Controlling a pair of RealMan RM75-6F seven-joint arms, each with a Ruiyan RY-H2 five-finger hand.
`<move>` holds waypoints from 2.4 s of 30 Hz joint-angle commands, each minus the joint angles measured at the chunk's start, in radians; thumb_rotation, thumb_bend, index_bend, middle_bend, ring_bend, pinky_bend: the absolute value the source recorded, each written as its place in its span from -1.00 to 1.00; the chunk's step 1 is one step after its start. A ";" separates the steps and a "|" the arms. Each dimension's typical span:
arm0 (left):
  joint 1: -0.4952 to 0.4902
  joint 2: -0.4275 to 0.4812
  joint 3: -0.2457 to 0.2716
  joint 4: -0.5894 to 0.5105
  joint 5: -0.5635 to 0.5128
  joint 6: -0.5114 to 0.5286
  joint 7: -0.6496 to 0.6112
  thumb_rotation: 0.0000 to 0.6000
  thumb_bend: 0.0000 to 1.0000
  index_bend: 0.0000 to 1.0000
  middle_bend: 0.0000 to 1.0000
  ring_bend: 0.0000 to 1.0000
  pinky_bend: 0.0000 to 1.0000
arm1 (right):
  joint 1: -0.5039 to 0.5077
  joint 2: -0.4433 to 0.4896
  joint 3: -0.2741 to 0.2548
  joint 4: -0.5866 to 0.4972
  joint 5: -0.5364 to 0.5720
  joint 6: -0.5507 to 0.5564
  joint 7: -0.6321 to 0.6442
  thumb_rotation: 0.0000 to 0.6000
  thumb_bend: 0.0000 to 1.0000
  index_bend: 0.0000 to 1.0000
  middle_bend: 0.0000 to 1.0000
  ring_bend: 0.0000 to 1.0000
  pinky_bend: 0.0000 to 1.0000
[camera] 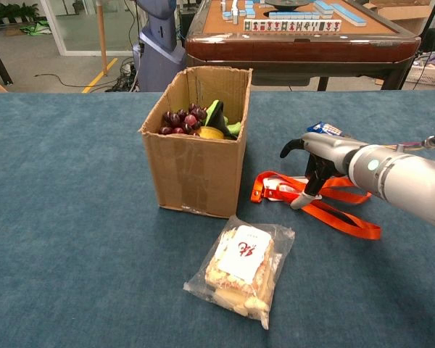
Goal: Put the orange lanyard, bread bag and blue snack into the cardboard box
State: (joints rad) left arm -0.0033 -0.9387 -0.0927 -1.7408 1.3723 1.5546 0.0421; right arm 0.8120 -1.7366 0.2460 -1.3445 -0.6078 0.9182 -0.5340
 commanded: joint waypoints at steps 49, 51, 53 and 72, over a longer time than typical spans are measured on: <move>0.001 0.002 0.000 -0.005 -0.001 -0.003 0.002 1.00 -0.30 -0.06 0.10 -0.25 0.20 | 0.033 0.000 -0.029 0.019 0.064 -0.016 -0.016 1.00 -0.37 -0.36 1.00 1.00 1.00; 0.001 0.001 -0.001 -0.004 -0.002 -0.003 0.002 1.00 -0.30 -0.06 0.10 -0.25 0.20 | 0.033 -0.001 -0.029 0.022 0.067 -0.018 -0.015 1.00 -0.37 -0.34 1.00 1.00 1.00; 0.000 0.002 -0.001 -0.004 -0.002 -0.004 0.002 1.00 -0.30 -0.06 0.10 -0.25 0.20 | 0.033 0.000 -0.029 0.023 0.068 -0.021 -0.013 1.00 -0.35 -0.30 1.00 1.00 1.00; 0.000 0.005 0.000 -0.005 -0.003 -0.008 -0.003 1.00 -0.30 -0.06 0.10 -0.25 0.20 | 0.017 0.050 -0.031 -0.073 0.029 0.013 0.010 1.00 -0.22 -0.02 1.00 1.00 1.00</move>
State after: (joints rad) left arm -0.0030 -0.9341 -0.0926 -1.7456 1.3691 1.5469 0.0394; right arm 0.8323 -1.6964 0.2153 -1.4038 -0.5720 0.9216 -0.5255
